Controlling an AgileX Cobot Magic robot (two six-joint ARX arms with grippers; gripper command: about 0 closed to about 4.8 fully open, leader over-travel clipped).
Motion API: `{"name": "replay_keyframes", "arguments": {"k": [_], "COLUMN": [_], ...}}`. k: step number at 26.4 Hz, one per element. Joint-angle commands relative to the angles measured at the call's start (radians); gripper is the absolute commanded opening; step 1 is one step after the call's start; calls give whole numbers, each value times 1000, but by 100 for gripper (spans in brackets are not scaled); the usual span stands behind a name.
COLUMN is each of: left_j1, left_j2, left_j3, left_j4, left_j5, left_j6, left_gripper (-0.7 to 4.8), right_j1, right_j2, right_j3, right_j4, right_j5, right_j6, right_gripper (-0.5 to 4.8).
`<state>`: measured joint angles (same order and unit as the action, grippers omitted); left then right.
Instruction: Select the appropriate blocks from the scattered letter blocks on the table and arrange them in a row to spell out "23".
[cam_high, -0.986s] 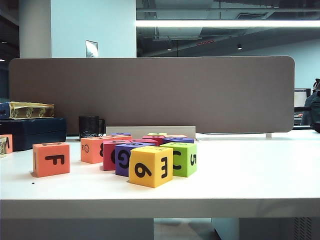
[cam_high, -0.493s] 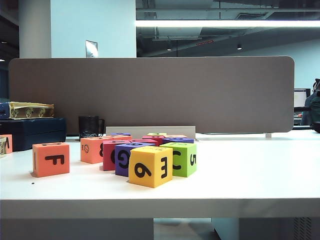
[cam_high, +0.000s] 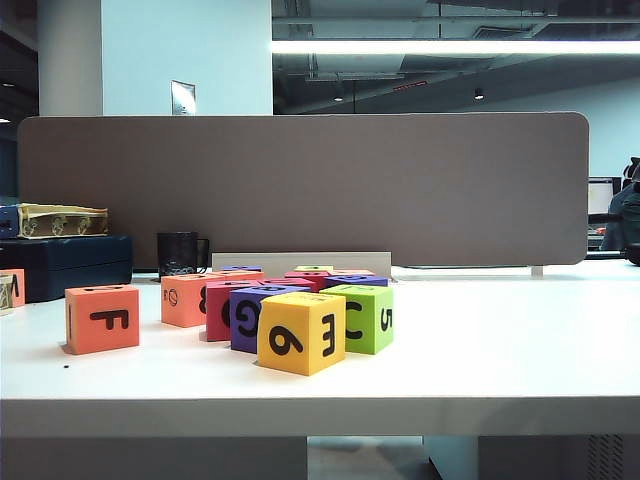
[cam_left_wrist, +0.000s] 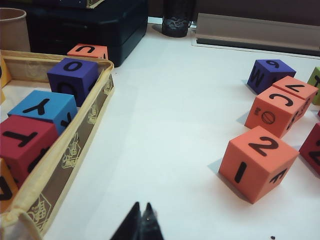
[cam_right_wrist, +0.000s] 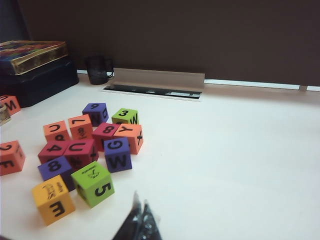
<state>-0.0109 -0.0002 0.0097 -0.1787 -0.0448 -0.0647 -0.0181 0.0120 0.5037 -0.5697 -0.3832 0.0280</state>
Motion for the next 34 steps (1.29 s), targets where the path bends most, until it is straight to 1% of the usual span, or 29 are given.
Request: {"name": "replay_keyframes", "arguments": {"k": [1, 4, 5, 9, 11, 14, 18, 32, 33, 34], "left_j1": [-1, -1, -1, -1, -1, -1, -1, -1, -1, -2], "left_j2": [0, 0, 0, 0, 0, 0, 0, 0, 0, 0], "left_j3": [1, 1, 1, 1, 1, 1, 1, 1, 1, 1], "left_j4": [-8, -8, -9, -9, -8, -8, -8, -8, -8, -7], "left_j5": [4, 4, 4, 5, 5, 5, 5, 5, 14, 53], "left_j6": [-3, -3, -3, -3, -3, -3, -3, -3, -10, -55], "left_gripper": [-6, -6, -6, -6, -6, -6, -6, -6, -5, -4], "right_j1": [0, 0, 0, 1, 1, 1, 1, 1, 1, 1], "right_j2": [-9, -9, -9, -9, -9, -9, -9, -9, -9, -9], "right_j3": [49, 83, 100, 133, 143, 153, 156, 208, 208, 208], "right_j4": [-58, -117, -155, -221, -240, -250, -249, -286, -290, -295], "right_j5": [-18, -40, -56, -120, -158, -185, -204, -203, -203, -203], "right_j6": [-2, -2, -2, 2, 2, 3, 5, 5, 5, 5], "right_gripper": [-1, -1, -1, -1, -1, -1, -1, -1, -1, -1]}}
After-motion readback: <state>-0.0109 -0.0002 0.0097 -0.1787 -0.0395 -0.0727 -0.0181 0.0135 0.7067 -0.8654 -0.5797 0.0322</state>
